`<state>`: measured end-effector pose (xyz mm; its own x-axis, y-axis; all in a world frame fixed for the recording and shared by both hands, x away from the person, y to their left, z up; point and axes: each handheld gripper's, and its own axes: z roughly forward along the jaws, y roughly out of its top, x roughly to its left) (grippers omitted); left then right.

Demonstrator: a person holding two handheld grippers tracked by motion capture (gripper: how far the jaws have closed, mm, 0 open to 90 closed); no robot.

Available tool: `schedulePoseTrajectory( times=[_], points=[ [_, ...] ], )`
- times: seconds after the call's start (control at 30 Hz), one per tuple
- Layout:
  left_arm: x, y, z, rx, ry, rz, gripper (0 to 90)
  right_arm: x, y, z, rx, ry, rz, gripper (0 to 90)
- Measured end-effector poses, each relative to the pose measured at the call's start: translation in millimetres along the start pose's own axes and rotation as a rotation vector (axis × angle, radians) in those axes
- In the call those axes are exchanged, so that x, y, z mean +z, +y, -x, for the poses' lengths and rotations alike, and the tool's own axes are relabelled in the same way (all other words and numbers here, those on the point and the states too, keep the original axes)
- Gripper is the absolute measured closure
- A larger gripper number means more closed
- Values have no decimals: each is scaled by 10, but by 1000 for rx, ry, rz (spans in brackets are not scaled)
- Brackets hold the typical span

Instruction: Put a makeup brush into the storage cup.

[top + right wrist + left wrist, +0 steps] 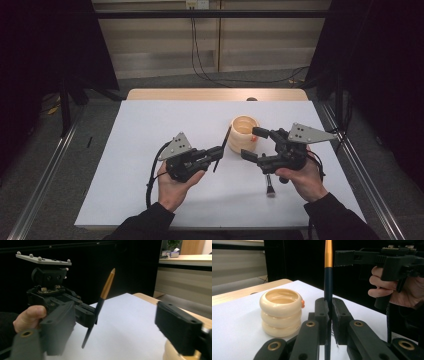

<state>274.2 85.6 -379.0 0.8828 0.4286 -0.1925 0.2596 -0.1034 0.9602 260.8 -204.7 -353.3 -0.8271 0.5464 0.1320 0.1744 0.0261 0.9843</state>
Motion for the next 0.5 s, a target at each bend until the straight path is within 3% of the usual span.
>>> schedulePoseTrajectory(
  times=[0.13,0.27,0.37,0.4,0.43,0.5],
  points=[
    [13,-9,10,17,6,-18,837,74,-15,0,8,39,-15,250],
    [5,-5,16,9,6,-14,837,141,-33,0,30,74,-22,317],
    [3,-28,21,13,1,-21,837,187,-32,-3,37,86,-21,330],
    [20,-45,29,7,-21,-9,837,203,-33,0,36,84,-25,328],
    [20,-47,38,21,-6,-29,837,219,-37,8,40,86,-23,336],
    [42,-55,52,21,-21,-25,837,247,-52,18,49,94,-25,386]
  ],
)
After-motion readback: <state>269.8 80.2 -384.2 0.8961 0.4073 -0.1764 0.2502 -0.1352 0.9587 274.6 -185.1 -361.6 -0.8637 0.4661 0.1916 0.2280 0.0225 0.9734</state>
